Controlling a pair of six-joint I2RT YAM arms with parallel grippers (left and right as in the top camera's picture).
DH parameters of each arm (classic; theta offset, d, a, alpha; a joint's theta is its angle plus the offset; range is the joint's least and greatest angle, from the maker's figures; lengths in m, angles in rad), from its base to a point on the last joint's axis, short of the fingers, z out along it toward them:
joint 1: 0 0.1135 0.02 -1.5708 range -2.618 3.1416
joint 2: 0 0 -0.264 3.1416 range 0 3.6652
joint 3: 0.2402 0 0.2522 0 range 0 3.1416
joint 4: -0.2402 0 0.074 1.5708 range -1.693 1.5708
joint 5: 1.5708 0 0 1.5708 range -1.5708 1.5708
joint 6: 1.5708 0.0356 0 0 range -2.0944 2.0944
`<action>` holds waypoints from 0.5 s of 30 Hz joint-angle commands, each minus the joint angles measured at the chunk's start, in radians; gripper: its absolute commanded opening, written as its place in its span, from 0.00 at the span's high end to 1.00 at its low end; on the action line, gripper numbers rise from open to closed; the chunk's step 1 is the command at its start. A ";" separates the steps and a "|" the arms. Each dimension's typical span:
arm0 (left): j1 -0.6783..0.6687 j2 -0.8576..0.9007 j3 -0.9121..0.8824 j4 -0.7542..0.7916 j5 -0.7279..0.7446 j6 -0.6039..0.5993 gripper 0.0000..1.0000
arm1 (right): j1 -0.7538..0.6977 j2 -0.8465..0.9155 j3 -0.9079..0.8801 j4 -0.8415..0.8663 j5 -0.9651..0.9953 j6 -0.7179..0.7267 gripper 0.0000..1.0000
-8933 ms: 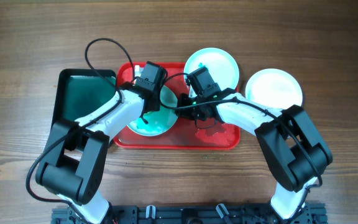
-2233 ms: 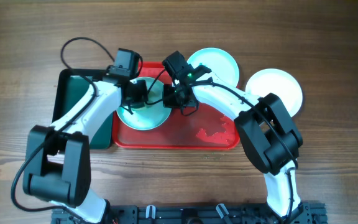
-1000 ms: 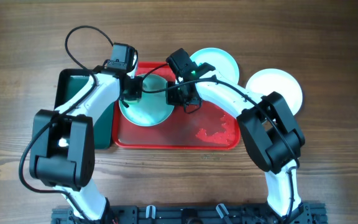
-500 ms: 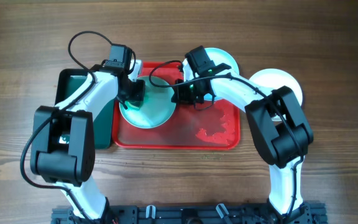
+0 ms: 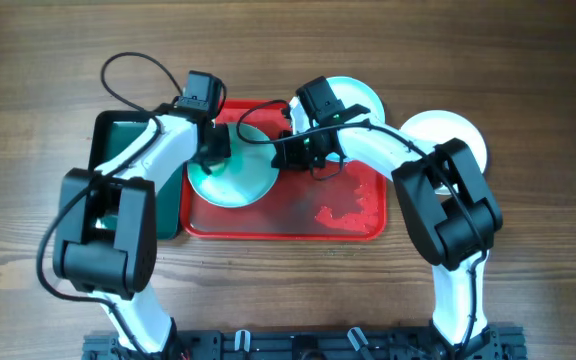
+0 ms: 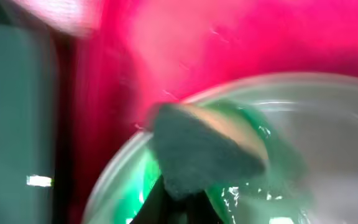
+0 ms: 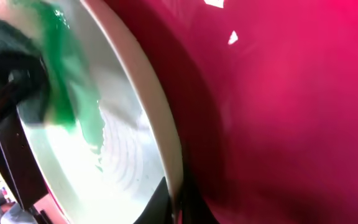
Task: Clean dirty plates on tray and stack at the side
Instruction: 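Scrub the plate with the sponge while the right gripper holds its rim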
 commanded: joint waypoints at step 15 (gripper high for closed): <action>0.009 0.048 0.040 -0.045 -0.239 -0.197 0.96 | 0.000 0.019 -0.015 -0.006 -0.032 -0.021 0.96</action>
